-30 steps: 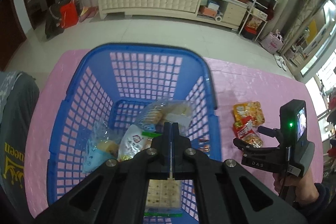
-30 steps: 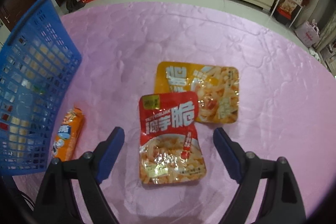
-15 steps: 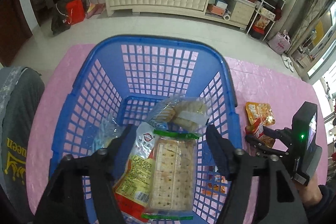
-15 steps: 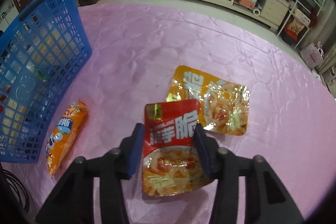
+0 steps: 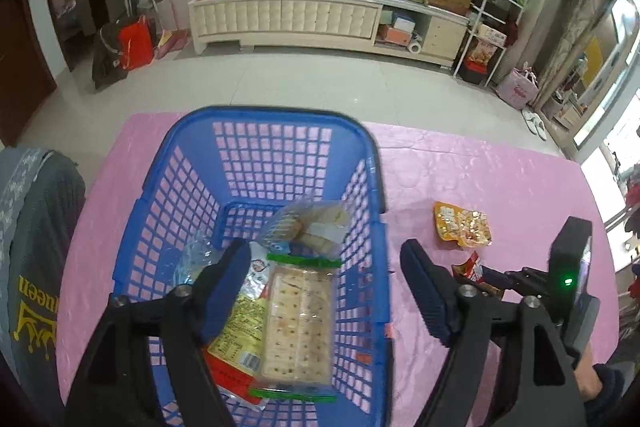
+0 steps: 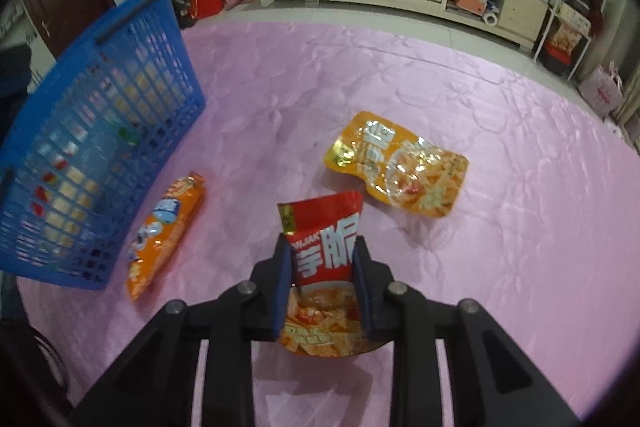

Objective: Organize snacks
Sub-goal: 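Hold the red pack in the right tool while the left tool grasps the orange-yellow snack pack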

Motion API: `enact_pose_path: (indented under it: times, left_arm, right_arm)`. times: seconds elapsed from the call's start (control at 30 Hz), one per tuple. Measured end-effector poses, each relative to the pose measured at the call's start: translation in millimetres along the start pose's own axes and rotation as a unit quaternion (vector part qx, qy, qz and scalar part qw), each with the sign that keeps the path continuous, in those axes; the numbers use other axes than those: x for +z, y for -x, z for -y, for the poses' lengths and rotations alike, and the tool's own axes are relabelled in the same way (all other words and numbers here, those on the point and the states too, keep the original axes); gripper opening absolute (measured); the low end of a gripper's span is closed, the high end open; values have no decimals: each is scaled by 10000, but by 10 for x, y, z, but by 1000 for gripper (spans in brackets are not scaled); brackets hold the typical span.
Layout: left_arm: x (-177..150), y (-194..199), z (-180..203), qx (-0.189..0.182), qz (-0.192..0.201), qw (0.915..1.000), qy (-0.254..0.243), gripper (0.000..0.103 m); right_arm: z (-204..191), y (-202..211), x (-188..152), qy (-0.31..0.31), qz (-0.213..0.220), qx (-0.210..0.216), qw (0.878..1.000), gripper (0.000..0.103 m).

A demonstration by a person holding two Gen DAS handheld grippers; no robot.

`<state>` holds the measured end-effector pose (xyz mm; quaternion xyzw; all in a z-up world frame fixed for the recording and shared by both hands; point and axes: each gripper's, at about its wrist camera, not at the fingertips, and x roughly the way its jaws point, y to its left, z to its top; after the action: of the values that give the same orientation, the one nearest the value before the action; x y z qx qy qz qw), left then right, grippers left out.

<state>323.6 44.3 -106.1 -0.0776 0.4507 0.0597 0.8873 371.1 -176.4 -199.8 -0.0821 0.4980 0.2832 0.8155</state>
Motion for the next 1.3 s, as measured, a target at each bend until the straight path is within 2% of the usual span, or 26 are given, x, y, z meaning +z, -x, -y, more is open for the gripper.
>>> enact_pose_path:
  times: [0.3,0.43,0.5,0.63,0.8,0.9,0.97,1.07,1.3]
  left_arm:
    - [-44,37,447,-114,-22,9993,-348,77]
    - [-108,-22,705,-144,-129,9978,-632,77]
    - [-134,-75,867,-35,-142,9964,-841,77]
    - [-145,-211,1085,-23,-270,9944,-1022,77]
    - [-144,-474,1335,-320,-540,9906,-1219,77]
    - [-121,-718,1448,-455,-781,9879,-1257,77]
    - [-112,-847,1522,-434,-868,9867,-1305,77]
    - [-75,-1033,1626,-347,-955,9848,-1406,77]
    - [90,-1338,1747,-672,-1232,9787,-1501,77]
  right_arm:
    - [110,602,-15,-336,645,200,9972,32]
    - [169,721,-69,-376,844,157,9956,33]
    - [230,755,-116,-436,911,162,9948,33]
    - [398,764,-100,-675,927,225,9932,33]
    - [509,841,-67,-755,1048,178,9915,33]
    - [594,852,-42,-748,1117,-6,9909,33]
    - [625,796,-21,-687,1129,-192,9910,33]
    - [752,680,1,-864,1055,-182,9905,33]
    - [1020,526,74,-1134,949,-320,9885,33]
